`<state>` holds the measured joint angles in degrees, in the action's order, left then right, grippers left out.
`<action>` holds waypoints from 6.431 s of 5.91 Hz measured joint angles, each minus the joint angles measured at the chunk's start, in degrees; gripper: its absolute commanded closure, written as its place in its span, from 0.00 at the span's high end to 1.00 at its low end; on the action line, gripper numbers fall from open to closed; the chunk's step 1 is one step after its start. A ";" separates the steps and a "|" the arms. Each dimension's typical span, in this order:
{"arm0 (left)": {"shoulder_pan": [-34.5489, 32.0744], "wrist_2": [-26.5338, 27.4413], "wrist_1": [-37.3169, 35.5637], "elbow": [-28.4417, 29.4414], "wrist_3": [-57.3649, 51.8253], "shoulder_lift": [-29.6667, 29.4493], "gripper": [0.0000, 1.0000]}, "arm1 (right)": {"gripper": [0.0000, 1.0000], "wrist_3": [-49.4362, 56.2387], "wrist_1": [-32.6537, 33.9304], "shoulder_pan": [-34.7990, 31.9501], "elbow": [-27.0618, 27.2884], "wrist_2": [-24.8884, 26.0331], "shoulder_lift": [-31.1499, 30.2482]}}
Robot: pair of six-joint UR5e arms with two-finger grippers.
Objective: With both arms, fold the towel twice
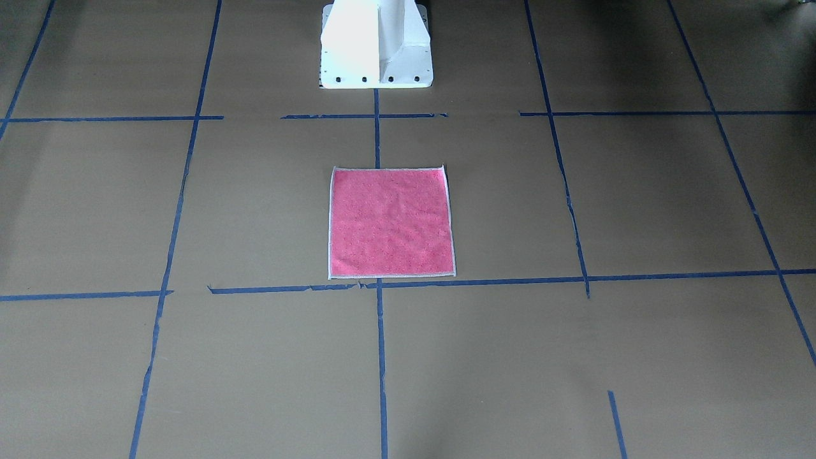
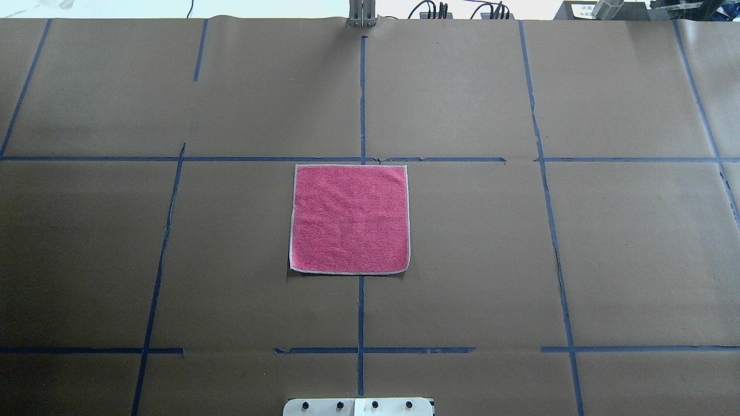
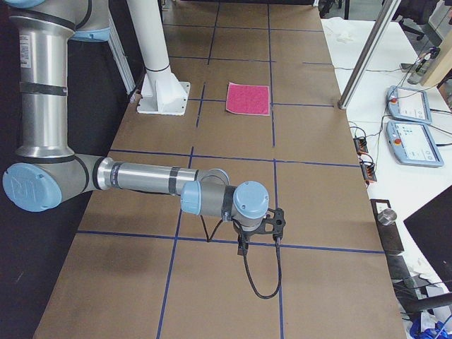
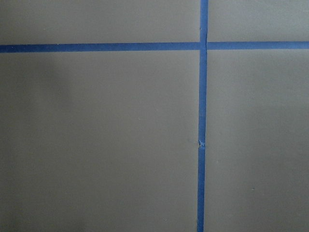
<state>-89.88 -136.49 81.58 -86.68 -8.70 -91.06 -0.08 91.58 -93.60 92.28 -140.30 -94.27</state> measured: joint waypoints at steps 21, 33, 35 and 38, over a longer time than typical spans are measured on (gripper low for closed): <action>58.04 22.83 12.09 -19.42 94.13 -25.98 0.94 | 1.00 -50.60 -22.86 26.87 15.33 1.45 7.99; 65.01 28.48 20.46 -11.26 100.84 -28.18 0.04 | 1.00 -73.83 -22.59 43.64 16.05 11.52 19.53; 65.04 28.48 20.53 -11.52 101.00 -28.18 0.00 | 1.00 -74.13 -22.56 45.28 15.97 12.93 19.54; 64.74 28.41 20.55 -12.39 101.07 -28.39 0.00 | 0.99 -82.30 -19.46 56.66 14.79 24.17 24.37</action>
<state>-25.14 -108.08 102.13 -99.07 92.37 -119.45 -82.39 72.12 -36.95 107.08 -116.13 -69.90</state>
